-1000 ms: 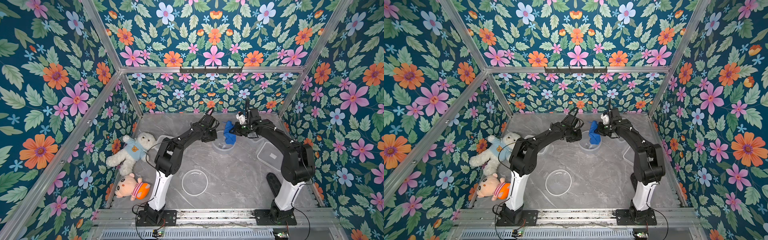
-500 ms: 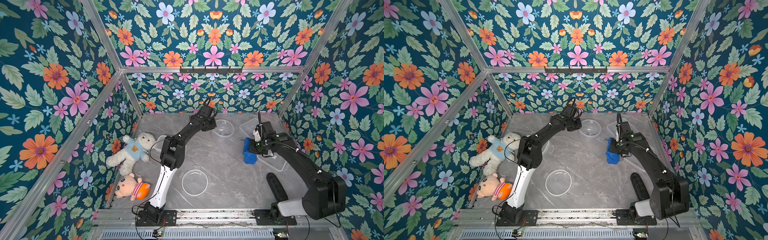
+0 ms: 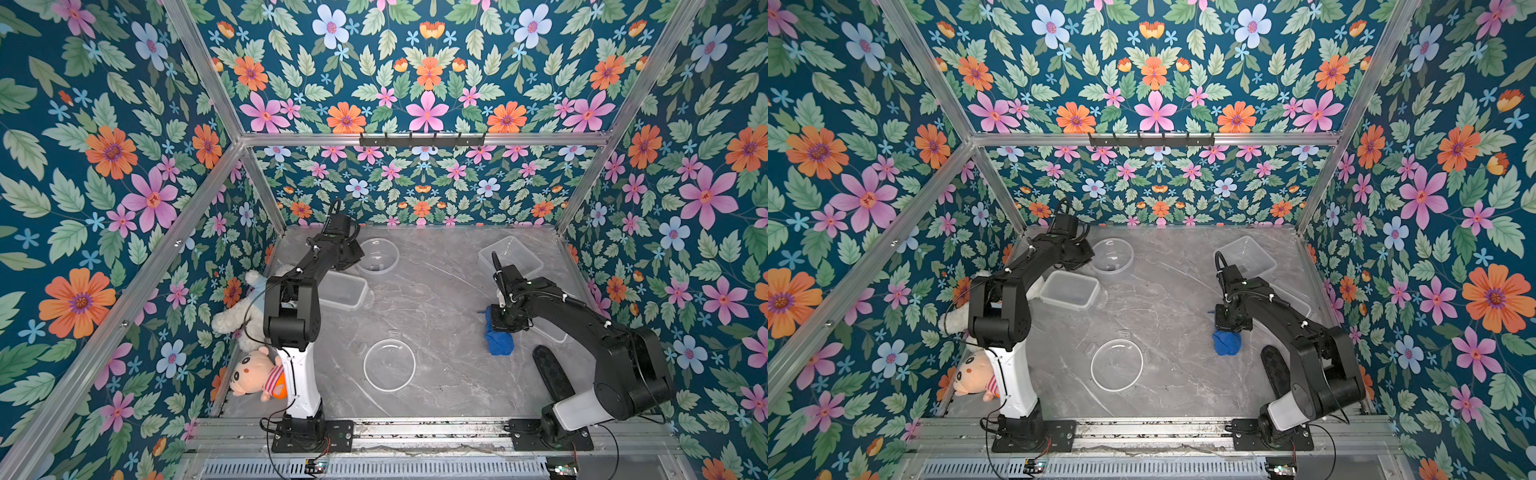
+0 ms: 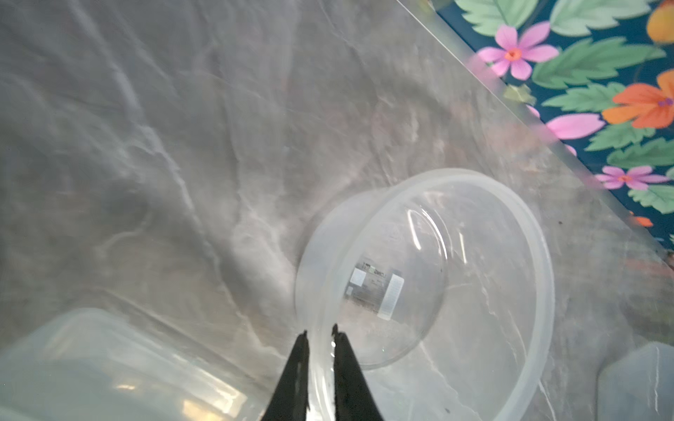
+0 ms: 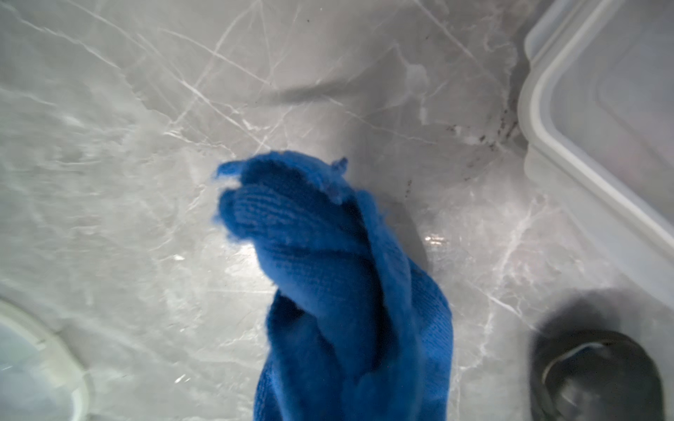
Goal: Wipe the insides of the lunch boxes
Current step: Place the cleaning item at the center of the board.
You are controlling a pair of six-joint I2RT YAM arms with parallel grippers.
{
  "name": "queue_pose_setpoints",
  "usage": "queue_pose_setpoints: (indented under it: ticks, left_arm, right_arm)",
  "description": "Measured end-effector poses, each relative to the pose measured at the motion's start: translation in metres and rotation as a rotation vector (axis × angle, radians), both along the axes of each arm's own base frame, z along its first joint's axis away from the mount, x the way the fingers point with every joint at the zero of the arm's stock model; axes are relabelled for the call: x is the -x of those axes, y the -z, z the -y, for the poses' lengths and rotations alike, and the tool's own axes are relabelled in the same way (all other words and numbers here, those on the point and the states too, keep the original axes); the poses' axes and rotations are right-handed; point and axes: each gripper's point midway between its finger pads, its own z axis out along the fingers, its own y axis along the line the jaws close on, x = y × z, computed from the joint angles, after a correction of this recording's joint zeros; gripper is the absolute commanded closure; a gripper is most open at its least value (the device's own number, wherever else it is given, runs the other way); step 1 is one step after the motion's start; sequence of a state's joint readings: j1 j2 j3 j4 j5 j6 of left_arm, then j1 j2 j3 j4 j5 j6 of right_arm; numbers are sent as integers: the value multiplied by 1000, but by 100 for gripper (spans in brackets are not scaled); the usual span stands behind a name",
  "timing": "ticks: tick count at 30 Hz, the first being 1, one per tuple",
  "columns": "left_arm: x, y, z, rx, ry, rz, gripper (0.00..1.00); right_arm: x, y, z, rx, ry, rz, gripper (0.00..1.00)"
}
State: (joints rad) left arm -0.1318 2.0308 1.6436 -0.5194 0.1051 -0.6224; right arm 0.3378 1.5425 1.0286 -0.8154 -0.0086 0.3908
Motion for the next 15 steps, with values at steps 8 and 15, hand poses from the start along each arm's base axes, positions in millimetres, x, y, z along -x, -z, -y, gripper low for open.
queue_pose_setpoints:
  ticks: [8,15]
  left_arm:
    - [-4,24,-35,-16,-49,-39,77]
    - [-5,8,-35,-5,-46,-4,70]
  right_arm:
    - [26,19,-19,117,-116,-76,28]
    - [36,-2,-33,85,-136,-8,24]
